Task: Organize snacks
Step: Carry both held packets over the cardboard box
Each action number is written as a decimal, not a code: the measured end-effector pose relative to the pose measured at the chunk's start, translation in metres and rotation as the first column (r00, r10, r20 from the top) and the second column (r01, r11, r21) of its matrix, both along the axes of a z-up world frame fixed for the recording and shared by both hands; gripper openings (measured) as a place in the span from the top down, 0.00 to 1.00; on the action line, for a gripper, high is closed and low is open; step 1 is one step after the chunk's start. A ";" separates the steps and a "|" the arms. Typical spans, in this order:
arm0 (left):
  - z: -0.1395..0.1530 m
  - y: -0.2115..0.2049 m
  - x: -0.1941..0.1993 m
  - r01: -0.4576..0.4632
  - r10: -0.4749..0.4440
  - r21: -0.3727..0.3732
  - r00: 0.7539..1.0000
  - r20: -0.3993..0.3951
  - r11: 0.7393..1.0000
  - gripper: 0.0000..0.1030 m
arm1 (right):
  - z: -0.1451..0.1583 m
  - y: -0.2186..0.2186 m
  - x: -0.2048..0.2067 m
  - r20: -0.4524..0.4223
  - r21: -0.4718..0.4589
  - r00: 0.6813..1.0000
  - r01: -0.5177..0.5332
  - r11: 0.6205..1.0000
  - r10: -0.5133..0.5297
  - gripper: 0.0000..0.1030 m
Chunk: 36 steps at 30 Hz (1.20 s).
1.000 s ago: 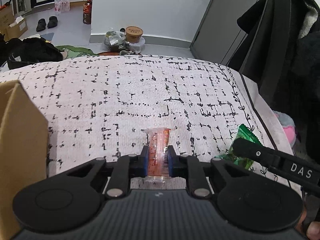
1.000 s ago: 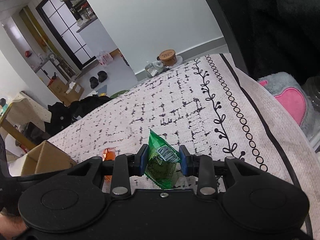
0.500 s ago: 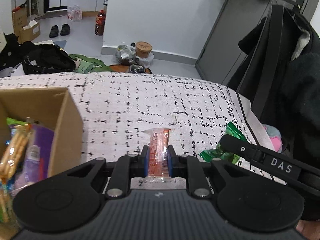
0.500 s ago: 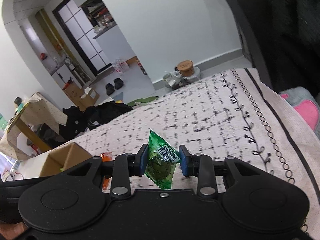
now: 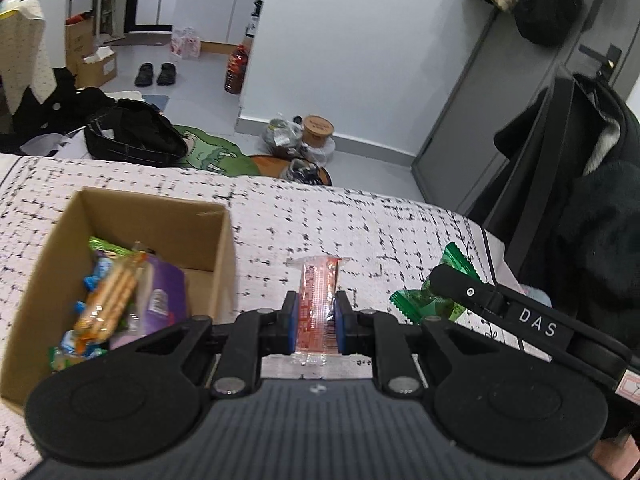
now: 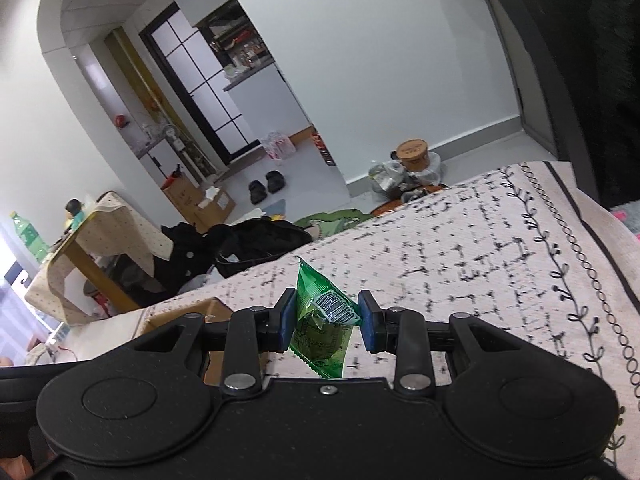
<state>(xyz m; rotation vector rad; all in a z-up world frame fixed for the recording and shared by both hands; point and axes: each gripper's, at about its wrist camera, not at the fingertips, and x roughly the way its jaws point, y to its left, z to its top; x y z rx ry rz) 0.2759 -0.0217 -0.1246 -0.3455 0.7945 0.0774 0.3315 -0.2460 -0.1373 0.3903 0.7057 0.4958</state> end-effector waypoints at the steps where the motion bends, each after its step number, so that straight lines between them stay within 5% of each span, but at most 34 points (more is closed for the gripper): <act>1: 0.002 0.003 -0.002 -0.008 0.008 -0.001 1.000 0.003 1.000 0.84 | 0.001 0.001 -0.001 0.002 0.005 1.000 -0.001 1.000 0.001 0.69; 18: 0.020 0.055 -0.036 -0.140 0.140 0.002 0.990 0.021 0.990 0.84 | 0.013 0.039 -0.012 0.027 0.035 0.997 -0.072 0.997 0.071 0.69; 36: -0.004 0.098 -0.062 -0.245 0.243 -0.014 0.966 -0.082 0.969 0.83 | 0.017 0.071 -0.024 0.023 0.023 0.989 -0.149 0.989 0.148 0.69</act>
